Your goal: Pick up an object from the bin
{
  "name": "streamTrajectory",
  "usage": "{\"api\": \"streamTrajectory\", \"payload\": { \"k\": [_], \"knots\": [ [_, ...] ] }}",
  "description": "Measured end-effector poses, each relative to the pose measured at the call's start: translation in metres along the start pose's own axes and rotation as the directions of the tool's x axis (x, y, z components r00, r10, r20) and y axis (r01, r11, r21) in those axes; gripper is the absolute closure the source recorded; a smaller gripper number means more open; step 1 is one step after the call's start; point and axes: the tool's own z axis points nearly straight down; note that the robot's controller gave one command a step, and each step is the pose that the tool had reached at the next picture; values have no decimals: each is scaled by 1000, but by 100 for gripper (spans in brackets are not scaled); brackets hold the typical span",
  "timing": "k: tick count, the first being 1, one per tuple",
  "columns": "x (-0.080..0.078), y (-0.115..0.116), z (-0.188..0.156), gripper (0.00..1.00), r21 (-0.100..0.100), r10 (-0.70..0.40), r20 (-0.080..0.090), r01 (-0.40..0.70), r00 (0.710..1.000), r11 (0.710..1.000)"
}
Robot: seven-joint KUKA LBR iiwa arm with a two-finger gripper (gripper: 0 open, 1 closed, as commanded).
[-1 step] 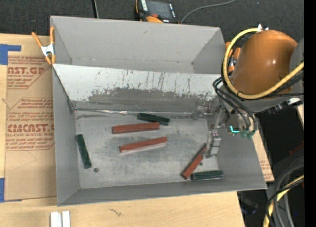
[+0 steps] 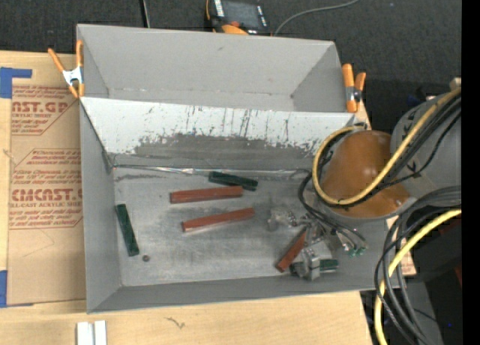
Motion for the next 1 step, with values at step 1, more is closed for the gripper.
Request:
{"api": "streamTrajectory", "payload": {
  "k": [1],
  "knots": [
    [7,-36,-32,0,-1,-14,-11,14,1000,1000]
  ]
}}
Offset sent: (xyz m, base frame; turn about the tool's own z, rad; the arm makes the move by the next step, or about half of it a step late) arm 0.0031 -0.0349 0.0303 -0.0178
